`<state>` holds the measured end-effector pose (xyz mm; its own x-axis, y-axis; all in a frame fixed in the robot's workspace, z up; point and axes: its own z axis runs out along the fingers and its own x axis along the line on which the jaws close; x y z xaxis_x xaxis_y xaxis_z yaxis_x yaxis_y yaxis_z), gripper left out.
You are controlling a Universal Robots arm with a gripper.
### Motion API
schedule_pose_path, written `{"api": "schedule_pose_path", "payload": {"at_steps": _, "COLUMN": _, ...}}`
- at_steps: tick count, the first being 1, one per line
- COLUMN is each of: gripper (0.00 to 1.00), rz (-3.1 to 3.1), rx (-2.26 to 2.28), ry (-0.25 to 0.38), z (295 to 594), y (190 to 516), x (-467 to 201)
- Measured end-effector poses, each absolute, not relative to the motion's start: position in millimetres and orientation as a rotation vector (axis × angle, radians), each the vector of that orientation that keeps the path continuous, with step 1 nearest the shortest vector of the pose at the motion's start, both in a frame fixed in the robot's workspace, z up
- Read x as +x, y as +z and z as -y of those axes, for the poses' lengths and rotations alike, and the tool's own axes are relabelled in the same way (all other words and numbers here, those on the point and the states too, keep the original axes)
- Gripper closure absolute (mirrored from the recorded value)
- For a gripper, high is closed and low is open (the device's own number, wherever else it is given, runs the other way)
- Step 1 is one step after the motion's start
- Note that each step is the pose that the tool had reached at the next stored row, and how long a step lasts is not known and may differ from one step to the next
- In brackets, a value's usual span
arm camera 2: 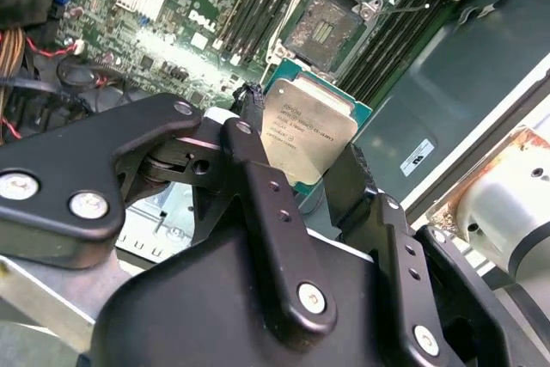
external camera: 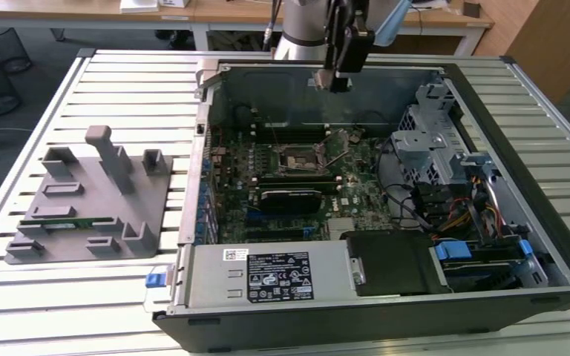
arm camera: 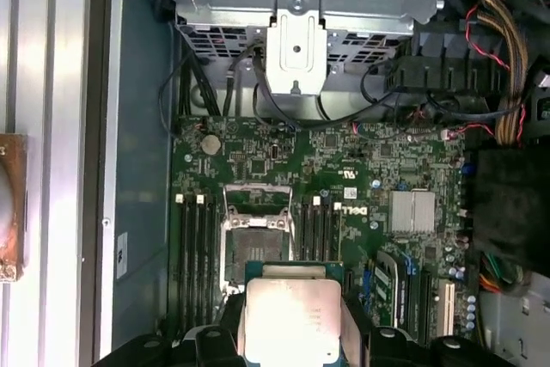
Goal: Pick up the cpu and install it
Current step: 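Place the cpu into insertion slot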
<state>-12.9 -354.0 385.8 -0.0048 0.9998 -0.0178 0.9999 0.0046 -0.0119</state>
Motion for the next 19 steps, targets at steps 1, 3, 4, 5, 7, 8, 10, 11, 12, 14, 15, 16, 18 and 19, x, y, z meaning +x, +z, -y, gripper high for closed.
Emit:
{"api": "schedule_pose_path", "payload": {"at_steps": 1, "gripper": 0.47, "rz": -2.217, "rx": 2.218, "ry": -0.031, "z": 354, "y": 385, "x": -14}}
{"api": "schedule_pose_path", "payload": {"at_steps": 3, "gripper": 0.47, "rz": -2.209, "rx": 2.226, "ry": -0.03, "z": 353, "y": 385, "x": -16}}
{"api": "schedule_pose_path", "payload": {"at_steps": 4, "gripper": 0.47, "rz": -2.207, "rx": 2.228, "ry": -0.03, "z": 353, "y": 385, "x": -16}}
{"api": "schedule_pose_path", "payload": {"at_steps": 5, "gripper": 0.47, "rz": -2.206, "rx": 2.228, "ry": -0.03, "z": 353, "y": 384, "x": -17}}
{"api": "schedule_pose_path", "payload": {"at_steps": 7, "gripper": 0.47, "rz": -2.206, "rx": 2.228, "ry": -0.03, "z": 353, "y": 383, "x": -21}}
{"api": "schedule_pose_path", "payload": {"at_steps": 8, "gripper": 0.47, "rz": -2.206, "rx": 2.228, "ry": -0.03, "z": 353, "y": 382, "x": -22}}
{"api": "schedule_pose_path", "payload": {"at_steps": 10, "gripper": 0.47, "rz": -2.206, "rx": 2.228, "ry": -0.03, "z": 352, "y": 380, "x": -24}}
{"api": "schedule_pose_path", "payload": {"at_steps": 11, "gripper": 0.47, "rz": -2.206, "rx": 2.228, "ry": -0.03, "z": 352, "y": 379, "x": -24}}
{"api": "schedule_pose_path", "payload": {"at_steps": 12, "gripper": 0.47, "rz": -2.206, "rx": 2.228, "ry": -0.03, "z": 351, "y": 377, "x": -24}}
{"api": "schedule_pose_path", "payload": {"at_steps": 14, "gripper": 0.47, "rz": -2.206, "rx": 2.228, "ry": -0.031, "z": 349, "y": 374, "x": -25}}
{"api": "schedule_pose_path", "payload": {"at_steps": 15, "gripper": 0.47, "rz": -2.206, "rx": 2.228, "ry": -0.031, "z": 348, "y": 372, "x": -26}}
{"api": "schedule_pose_path", "payload": {"at_steps": 16, "gripper": 0.47, "rz": -2.206, "rx": 2.228, "ry": -0.03, "z": 347, "y": 370, "x": -27}}
{"api": "schedule_pose_path", "payload": {"at_steps": 18, "gripper": 0.47, "rz": -2.206, "rx": 2.228, "ry": -0.03, "z": 344, "y": 366, "x": -29}}
{"api": "schedule_pose_path", "payload": {"at_steps": 19, "gripper": 0.47, "rz": -2.206, "rx": 2.228, "ry": -0.03, "z": 343, "y": 365, "x": -30}}
